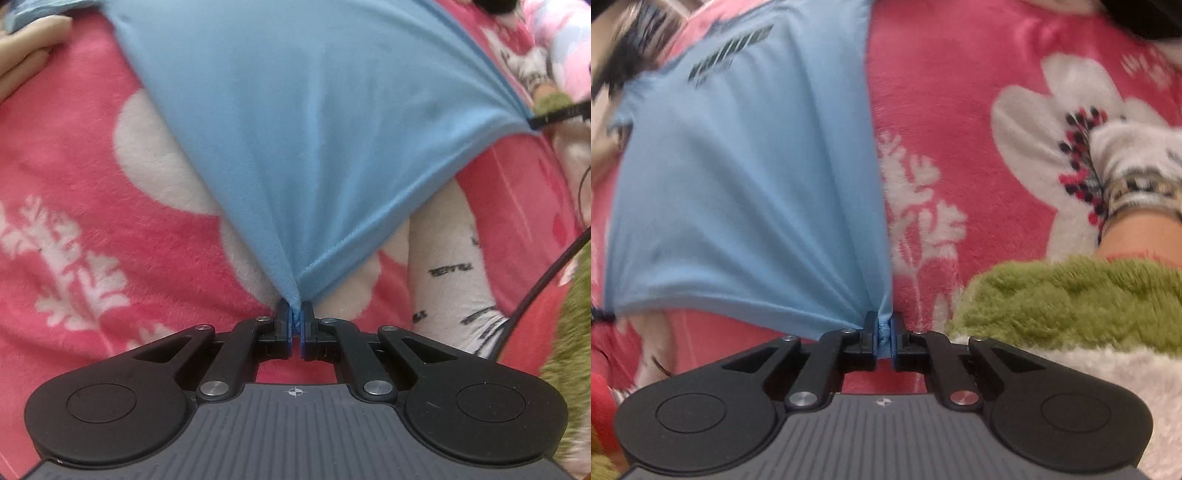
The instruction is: Fold clothes
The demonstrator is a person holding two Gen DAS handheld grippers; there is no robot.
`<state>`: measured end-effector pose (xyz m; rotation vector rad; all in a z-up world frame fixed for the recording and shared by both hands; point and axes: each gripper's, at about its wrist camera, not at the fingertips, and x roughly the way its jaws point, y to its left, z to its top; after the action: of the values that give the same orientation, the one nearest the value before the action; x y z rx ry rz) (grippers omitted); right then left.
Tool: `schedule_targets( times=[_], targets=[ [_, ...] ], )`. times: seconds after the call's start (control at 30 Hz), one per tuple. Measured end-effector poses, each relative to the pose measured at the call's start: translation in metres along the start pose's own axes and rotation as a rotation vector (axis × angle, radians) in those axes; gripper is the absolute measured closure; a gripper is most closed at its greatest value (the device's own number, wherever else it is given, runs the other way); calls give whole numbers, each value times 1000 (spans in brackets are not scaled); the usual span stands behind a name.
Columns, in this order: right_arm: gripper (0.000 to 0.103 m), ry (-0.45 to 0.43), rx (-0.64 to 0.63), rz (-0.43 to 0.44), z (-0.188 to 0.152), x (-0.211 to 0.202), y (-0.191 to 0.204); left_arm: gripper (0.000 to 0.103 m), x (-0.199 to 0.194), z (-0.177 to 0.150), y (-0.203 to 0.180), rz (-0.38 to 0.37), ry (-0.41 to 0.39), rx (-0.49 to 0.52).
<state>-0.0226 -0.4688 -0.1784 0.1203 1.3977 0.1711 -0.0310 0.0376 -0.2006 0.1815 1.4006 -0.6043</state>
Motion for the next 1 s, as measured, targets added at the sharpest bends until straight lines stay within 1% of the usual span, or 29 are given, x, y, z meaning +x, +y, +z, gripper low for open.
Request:
schedule_targets(
  times=[0.07, 0.1, 0.13, 0.2, 0.23, 0.27, 0.3, 0.43, 0.5, 0.57, 0.67, 0.77, 0.87, 1.0],
  targets=[
    [84, -4, -32, -42, -1, -4, 7, 100, -3, -1, 0, -1, -14, 10],
    [74, -7, -39, -64, -1, -7, 9, 100, -6, -2, 0, -6, -17, 11],
    [65, -10, -39, -92, -2, -12, 10, 98, -9, -4, -1, -8, -17, 21],
    [64, -33, -9, -144, -2, -29, 9, 89, -19, -9, 0, -15, -19, 38],
    [63, -56, 25, -151, -3, -42, 6, 80, -26, -14, 4, -10, -35, 39],
    [63, -83, 63, -148, -4, -56, 3, 73, -33, -20, 8, -3, -53, 39],
    [60, -116, 106, -147, -6, -73, 0, 73, -40, -25, 13, 5, -70, 40],
    [60, -280, 285, -169, -10, -145, 5, 73, -84, -25, 51, 76, -213, 5],
    [60, -370, 357, -167, -13, -187, 3, 73, -107, -25, 71, 112, -285, -14],
    [60, -461, 383, -169, -12, -226, 10, 73, -139, -7, 88, 150, -383, -42],
    [60, -601, 358, -200, 1, -281, 27, 72, -185, 36, 95, 195, -503, -77],
    [61, -703, 294, -233, 24, -320, 46, 72, -199, 91, 70, 234, -543, -95],
    [61, -763, 208, -278, 44, -349, 66, 72, -210, 146, 44, 272, -580, -113],
    [61, -845, 77, -334, 62, -368, 87, 68, -226, 219, 9, 322, -629, -136]
  ],
)
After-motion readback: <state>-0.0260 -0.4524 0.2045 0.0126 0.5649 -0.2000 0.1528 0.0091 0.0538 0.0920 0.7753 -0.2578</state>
